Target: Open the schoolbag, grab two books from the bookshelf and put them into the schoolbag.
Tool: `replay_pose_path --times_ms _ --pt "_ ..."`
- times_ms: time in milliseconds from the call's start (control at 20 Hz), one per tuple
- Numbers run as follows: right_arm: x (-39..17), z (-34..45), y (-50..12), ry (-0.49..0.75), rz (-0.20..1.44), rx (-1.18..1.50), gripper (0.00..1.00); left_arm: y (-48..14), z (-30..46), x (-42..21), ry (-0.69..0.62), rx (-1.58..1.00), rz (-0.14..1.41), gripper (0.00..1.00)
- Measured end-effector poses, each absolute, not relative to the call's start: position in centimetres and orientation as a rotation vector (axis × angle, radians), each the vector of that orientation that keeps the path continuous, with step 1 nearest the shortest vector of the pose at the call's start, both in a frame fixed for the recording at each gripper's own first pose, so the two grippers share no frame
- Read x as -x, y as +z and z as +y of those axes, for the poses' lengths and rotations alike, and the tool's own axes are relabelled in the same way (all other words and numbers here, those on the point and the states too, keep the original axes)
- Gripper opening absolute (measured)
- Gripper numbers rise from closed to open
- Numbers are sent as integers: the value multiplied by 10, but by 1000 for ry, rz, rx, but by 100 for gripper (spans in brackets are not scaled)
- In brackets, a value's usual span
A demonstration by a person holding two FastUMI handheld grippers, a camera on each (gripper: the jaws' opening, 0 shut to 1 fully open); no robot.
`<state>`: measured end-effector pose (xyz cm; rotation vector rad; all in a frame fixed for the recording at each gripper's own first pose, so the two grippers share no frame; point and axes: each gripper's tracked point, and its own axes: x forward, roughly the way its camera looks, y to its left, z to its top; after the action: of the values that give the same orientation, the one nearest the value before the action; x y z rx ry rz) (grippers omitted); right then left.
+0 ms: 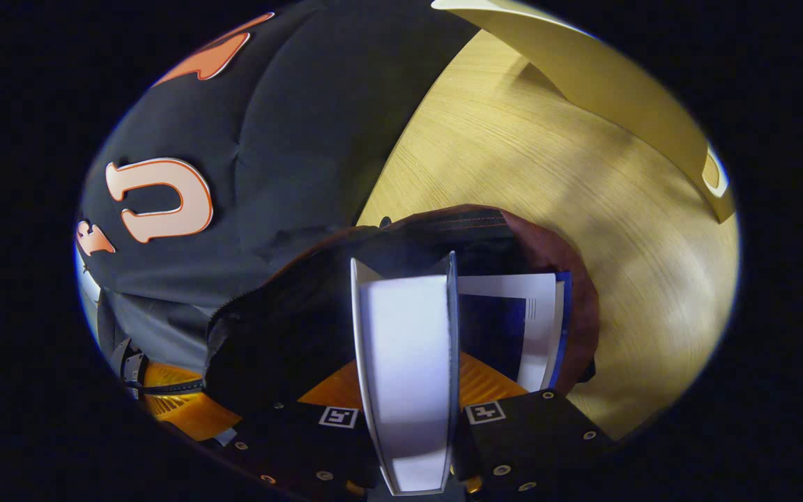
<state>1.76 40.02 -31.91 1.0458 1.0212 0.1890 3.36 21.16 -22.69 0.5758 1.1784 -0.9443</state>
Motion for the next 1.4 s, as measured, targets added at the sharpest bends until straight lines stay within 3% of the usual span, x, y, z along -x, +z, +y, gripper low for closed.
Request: replay_pose_path --times_ms 400,550,600,650,800,1100,1400 --pt "-26 415 -333 216 1005 -1083 41 -227 209 -29 -947 -572 1193 1" --pt "-13 414 -339 201 1091 -1068 42 -228 217 -31 -939 -533 1205 1" --pt "-8 408 -343 186 1117 -1046 37 -230 220 -36 -926 -532 1206 1" --pt "-6 404 -344 172 1139 -1025 74 -229 221 -40 -918 -527 1201 1" --pt "2 381 -343 140 1176 -982 97 -231 222 -42 -912 -513 1203 1" --pt "55 370 -347 108 1299 -814 99 -237 219 -38 -906 -500 1203 1" --pt "48 382 -347 135 1279 -850 97 -236 223 -38 -885 -503 1195 1"
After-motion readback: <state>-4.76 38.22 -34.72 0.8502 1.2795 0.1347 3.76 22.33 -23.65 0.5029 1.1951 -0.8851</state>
